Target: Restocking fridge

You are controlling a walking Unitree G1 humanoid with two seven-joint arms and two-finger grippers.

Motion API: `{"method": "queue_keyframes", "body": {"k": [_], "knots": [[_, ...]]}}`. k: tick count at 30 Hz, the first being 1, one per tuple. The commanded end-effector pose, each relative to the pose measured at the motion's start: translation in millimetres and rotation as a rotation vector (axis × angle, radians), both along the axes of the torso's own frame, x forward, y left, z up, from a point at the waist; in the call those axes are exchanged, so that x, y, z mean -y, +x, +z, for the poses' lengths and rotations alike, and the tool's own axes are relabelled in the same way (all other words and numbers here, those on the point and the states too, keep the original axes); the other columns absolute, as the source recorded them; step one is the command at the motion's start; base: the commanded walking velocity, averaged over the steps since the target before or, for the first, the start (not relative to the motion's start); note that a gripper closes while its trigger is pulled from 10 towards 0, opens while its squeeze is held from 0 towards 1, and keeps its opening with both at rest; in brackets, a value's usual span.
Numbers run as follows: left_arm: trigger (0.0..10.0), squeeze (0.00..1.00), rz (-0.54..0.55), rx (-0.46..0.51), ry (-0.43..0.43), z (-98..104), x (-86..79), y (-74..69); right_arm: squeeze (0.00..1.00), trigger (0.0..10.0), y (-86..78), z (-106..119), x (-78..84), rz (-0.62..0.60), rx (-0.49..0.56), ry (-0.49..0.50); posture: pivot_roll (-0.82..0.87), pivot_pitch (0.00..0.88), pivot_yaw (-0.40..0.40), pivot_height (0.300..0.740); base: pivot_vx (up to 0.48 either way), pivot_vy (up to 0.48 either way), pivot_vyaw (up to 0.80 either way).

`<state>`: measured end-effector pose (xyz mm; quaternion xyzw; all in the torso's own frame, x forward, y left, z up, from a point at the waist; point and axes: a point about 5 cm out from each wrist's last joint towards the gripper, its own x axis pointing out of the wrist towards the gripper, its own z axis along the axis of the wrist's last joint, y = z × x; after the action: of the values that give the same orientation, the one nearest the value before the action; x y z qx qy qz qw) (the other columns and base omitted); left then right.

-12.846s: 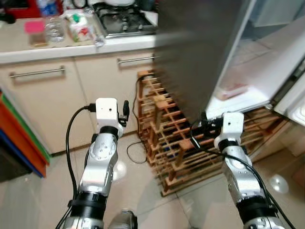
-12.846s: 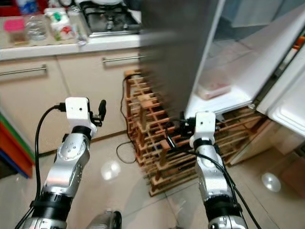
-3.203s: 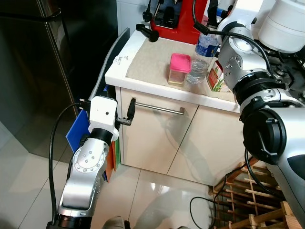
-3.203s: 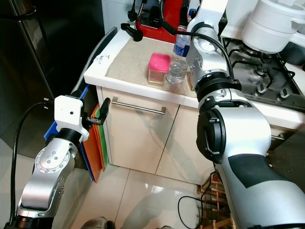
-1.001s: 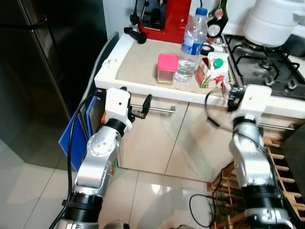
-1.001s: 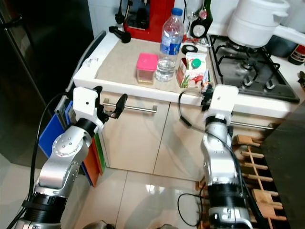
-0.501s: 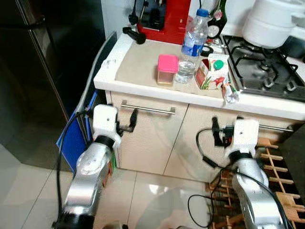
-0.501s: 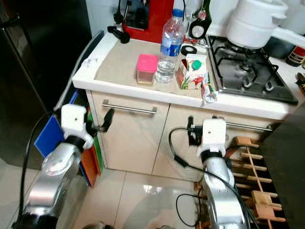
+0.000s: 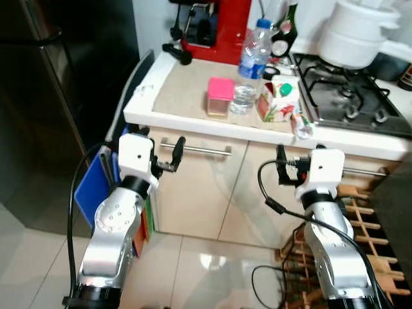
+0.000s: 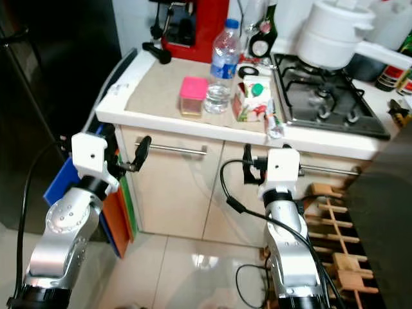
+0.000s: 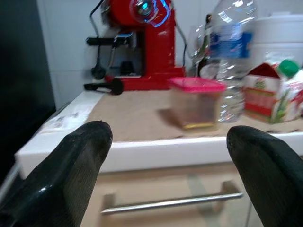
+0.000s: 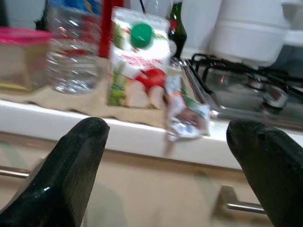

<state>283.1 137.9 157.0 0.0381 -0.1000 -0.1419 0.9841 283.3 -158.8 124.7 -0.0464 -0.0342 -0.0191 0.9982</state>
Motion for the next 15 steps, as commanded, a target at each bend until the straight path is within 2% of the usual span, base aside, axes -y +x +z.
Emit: {"method": "queue_keyframes", "body": {"k": [1, 4, 10, 13, 15], "knots": [[10.0, 0.00, -0.042, -0.022, 0.004, -4, 10.5, 1.8, 0.00, 10.0, 1.6, -3, 6.1, -0.035, -0.018, -0.007, 0.00, 0.000, -0.043, 0.727, 0.349, -0.326, -0.40], [10.0, 0.00, 0.001, -0.057, 0.008, -9, 6.9, 7.8, 0.00, 10.0, 5.5, 0, 1.7, -0.005, 0.006, -0.014, 0.00, 0.000, -0.046, 0.710, 0.135, 0.000, -0.43], [10.0, 0.00, 0.016, -0.044, 0.022, -9, 6.3, 10.2, 0.00, 10.0, 10.7, 4, 1.4, -0.007, 0.021, -0.005, 0.00, 0.000, -0.054, 0.710, 0.000, 0.000, 0.00], [10.0, 0.00, 0.060, -0.075, -0.016, -12, 1.0, 13.7, 0.00, 10.0, 10.5, 0, 4.2, -0.025, 0.008, 0.035, 0.00, 0.000, -0.059, 0.710, 0.000, 0.000, 0.00], [10.0, 0.00, 0.103, -0.096, -0.054, -14, -6.6, 15.8, 0.00, 10.0, 10.6, -4, 7.3, -0.054, -0.017, 0.102, 0.00, 0.000, -0.058, 0.710, 0.000, 0.000, 0.00]]}}
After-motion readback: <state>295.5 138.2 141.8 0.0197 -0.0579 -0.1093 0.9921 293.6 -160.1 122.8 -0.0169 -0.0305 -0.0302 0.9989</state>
